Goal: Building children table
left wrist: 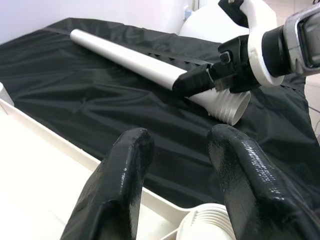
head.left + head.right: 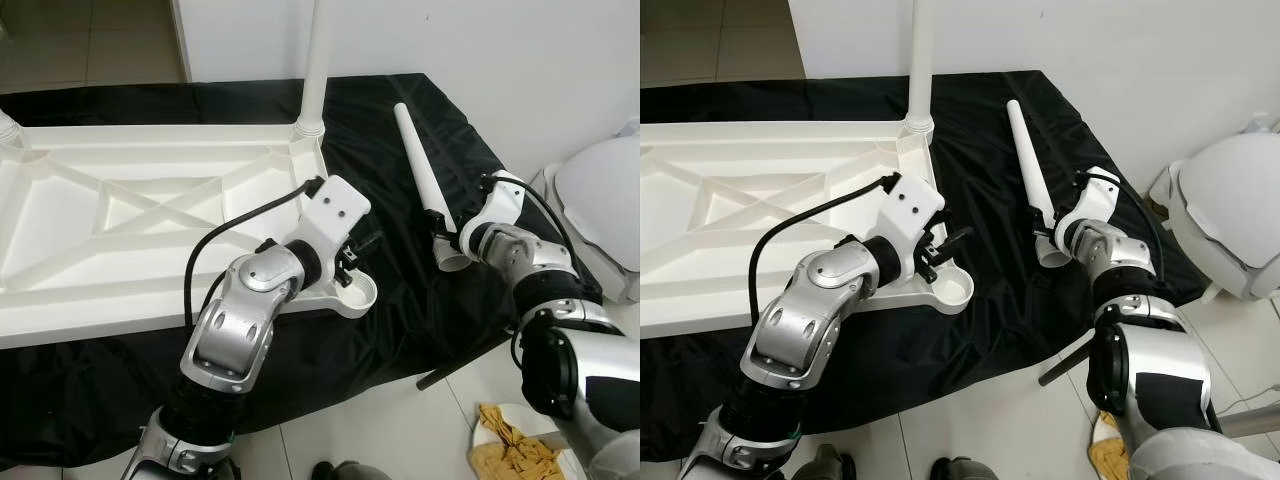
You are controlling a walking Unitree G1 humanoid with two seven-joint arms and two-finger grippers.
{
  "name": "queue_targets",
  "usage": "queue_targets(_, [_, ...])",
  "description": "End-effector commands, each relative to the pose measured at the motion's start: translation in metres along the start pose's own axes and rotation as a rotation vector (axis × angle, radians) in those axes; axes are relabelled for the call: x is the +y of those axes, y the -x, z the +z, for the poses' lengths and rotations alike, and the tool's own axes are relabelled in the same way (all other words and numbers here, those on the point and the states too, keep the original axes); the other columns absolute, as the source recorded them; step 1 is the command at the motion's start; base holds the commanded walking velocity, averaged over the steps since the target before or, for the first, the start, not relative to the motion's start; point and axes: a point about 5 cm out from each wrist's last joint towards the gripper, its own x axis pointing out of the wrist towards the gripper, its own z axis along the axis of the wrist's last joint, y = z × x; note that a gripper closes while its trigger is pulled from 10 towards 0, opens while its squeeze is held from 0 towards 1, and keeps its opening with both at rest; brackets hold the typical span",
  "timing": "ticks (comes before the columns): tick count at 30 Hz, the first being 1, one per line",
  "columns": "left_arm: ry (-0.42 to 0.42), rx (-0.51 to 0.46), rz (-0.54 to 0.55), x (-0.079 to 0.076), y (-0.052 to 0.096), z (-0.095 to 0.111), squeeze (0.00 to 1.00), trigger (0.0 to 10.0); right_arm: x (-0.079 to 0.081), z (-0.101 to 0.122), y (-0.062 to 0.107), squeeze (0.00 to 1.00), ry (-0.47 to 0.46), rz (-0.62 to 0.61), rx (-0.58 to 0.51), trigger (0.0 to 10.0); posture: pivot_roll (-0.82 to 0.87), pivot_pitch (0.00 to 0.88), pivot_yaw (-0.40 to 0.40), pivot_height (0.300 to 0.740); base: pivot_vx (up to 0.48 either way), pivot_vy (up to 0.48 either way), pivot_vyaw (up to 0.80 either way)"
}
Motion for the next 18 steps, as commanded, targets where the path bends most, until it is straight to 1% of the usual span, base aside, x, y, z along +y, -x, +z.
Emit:
queue_targets(1, [-0.001, -0.015, 0.026, -0.003, 0.001, 0.005, 0.00, 10.0, -0.010, -0.036, -0.001, 0.00, -0.066, -0.030, 0.152, 10.0, -0.04, 0.160, -0.096, 0.740, 0.000, 0.000, 0.00])
queue_targets(2, [-0.002, -0.015, 0.030, -0.001, 0.001, 0.005, 0.00, 10.0, -0.011, -0.039, -0.001, 0.00, -0.088, -0.034, 0.166, 10.0, -0.04, 0.158, -0.095, 0.740, 0.000, 0.000, 0.00])
queue_targets(5, [-0.010, -0.017, 0.043, 0.002, 0.002, 0.007, 0.00, 10.0, -0.011, -0.045, -0.001, 0.00, -0.086, -0.026, 0.186, 10.0, -0.04, 0.159, -0.092, 0.740, 0.000, 0.000, 0.00])
queue_targets(8, [-0.019, -0.017, 0.053, 0.005, 0.002, 0.007, 0.00, 10.0, -0.009, -0.053, -0.001, 0.00, -0.111, -0.011, 0.223, 10.0, -0.04, 0.159, -0.091, 0.740, 0.000, 0.000, 0.00])
queue_targets(9, [-0.014, -0.018, 0.059, 0.006, 0.002, 0.007, 0.00, 10.0, -0.007, -0.057, -0.001, 0.00, -0.138, -0.002, 0.244, 4.8, -0.04, 0.159, -0.091, 0.740, 0.000, 0.000, 0.00])
queue_targets(10, [-0.014, -0.018, 0.059, 0.006, 0.002, 0.007, 0.00, 10.0, -0.007, -0.057, -0.001, 0.00, -0.138, -0.002, 0.244, 4.8, -0.04, 0.159, -0.091, 0.740, 0.000, 0.000, 0.00])
queue_targets(11, [-0.010, -0.021, 0.061, 0.007, 0.002, 0.008, 0.00, 10.0, -0.006, -0.061, -0.001, 0.00, -0.166, 0.005, 0.267, 3.9, -0.04, 0.160, -0.089, 0.740, 0.000, 0.000, 0.00])
queue_targets(12, [-0.018, -0.025, 0.068, 0.009, 0.002, 0.009, 0.00, 10.0, -0.005, -0.064, 0.000, 0.00, -0.203, 0.019, 0.286, 0.0, -0.04, 0.158, -0.089, 0.740, 0.000, 0.000, 0.00])
queue_targets(13, [-0.018, -0.025, 0.068, 0.009, 0.002, 0.009, 0.00, 10.0, -0.005, -0.064, 0.000, 0.00, -0.203, 0.019, 0.286, 0.0, -0.04, 0.158, -0.089, 0.740, 0.000, 0.000, 0.00])
queue_targets(14, [-0.025, -0.028, 0.072, 0.010, 0.001, 0.010, 0.00, 10.0, -0.005, -0.065, 0.000, 0.00, -0.228, 0.029, 0.298, 0.0, -0.04, 0.158, -0.089, 0.740, 0.000, 0.000, 0.00])
queue_targets(15, [-0.025, -0.028, 0.072, 0.010, 0.001, 0.010, 0.00, 10.0, -0.005, -0.065, 0.000, 0.00, -0.228, 0.029, 0.298, 0.0, -0.04, 0.158, -0.089, 0.740, 0.000, 0.000, 0.00])
queue_targets(16, [-0.031, -0.030, 0.073, 0.011, 0.001, 0.011, 0.00, 10.0, -0.005, -0.066, 0.000, 0.00, -0.252, 0.033, 0.302, 0.0, -0.04, 0.158, -0.089, 0.740, 0.000, 0.000, 0.00])
queue_targets(18, [-0.038, -0.033, 0.077, 0.011, 0.000, 0.012, 0.00, 10.0, -0.006, -0.066, 0.001, 0.00, -0.270, 0.032, 0.312, 0.0, -0.04, 0.158, -0.089, 0.740, 0.000, 0.000, 0.00])
